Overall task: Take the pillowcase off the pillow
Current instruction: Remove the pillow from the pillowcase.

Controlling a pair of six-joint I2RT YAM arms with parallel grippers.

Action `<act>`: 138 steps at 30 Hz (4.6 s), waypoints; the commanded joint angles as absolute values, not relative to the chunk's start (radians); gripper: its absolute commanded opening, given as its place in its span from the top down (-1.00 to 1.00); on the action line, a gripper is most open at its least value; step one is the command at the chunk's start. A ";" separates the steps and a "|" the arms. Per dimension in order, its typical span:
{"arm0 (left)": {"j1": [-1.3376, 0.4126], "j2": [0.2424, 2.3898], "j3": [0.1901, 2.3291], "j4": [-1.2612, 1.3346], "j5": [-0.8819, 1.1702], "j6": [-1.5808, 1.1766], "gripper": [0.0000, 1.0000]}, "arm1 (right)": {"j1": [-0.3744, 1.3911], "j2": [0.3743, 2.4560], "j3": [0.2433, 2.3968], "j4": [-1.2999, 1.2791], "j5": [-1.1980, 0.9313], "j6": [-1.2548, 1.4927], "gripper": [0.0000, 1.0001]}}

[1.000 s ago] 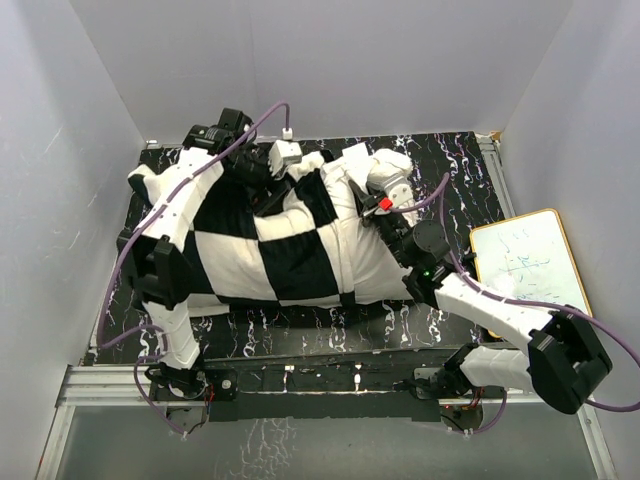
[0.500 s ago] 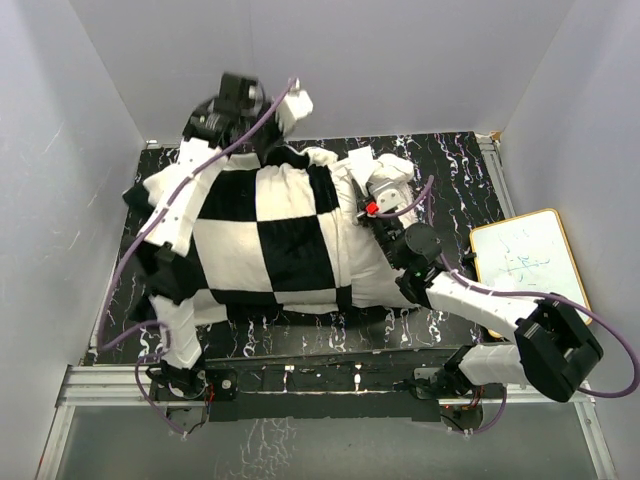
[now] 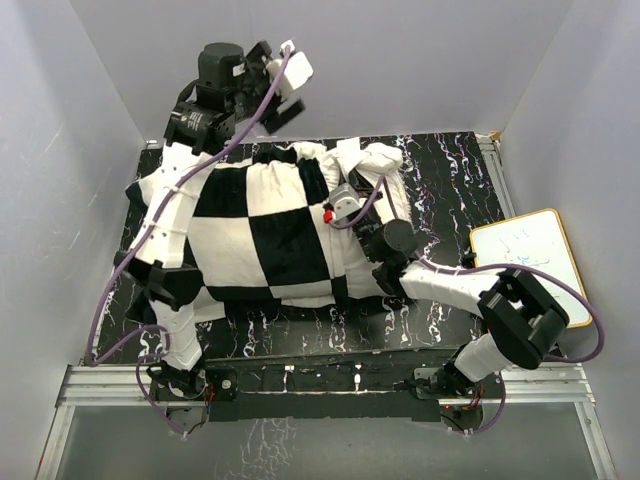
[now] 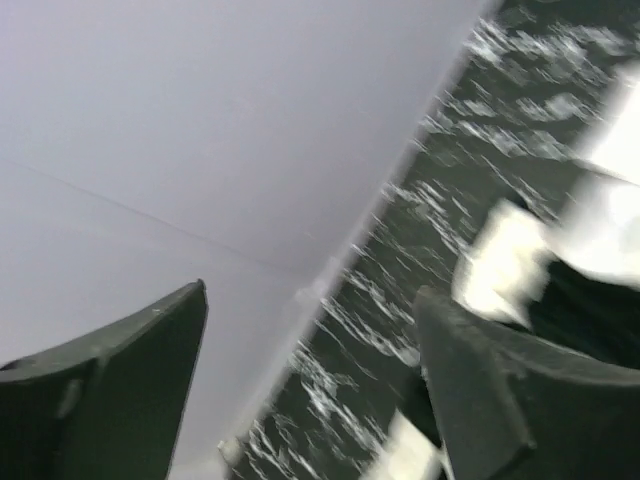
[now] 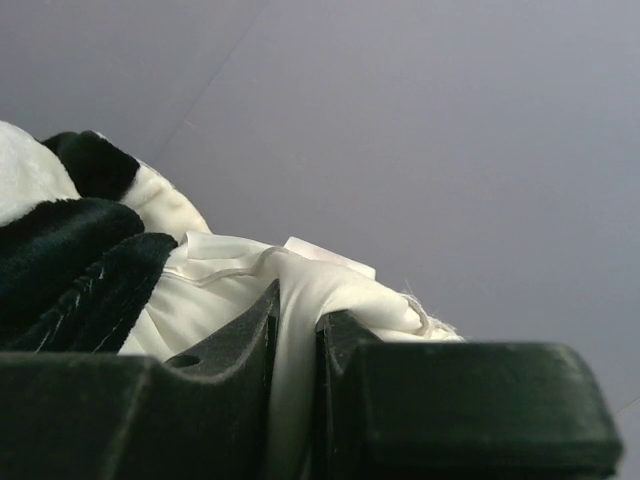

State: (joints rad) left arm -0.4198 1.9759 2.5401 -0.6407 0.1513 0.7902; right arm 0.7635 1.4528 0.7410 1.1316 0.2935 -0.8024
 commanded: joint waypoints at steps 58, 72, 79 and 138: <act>-0.404 1.667 1.434 -0.537 -0.122 0.775 1.00 | 0.839 1.312 0.339 1.299 0.423 -0.305 0.84; -0.386 1.433 1.283 -0.657 0.032 0.566 1.00 | 0.874 0.928 0.425 0.729 0.353 0.124 -0.94; -0.385 1.515 1.367 -0.626 0.055 0.537 1.00 | 0.843 0.766 0.508 0.392 0.501 0.191 -0.96; -0.209 1.655 2.101 -0.914 0.367 0.470 -0.89 | 0.672 1.662 1.273 0.380 -0.061 0.305 0.84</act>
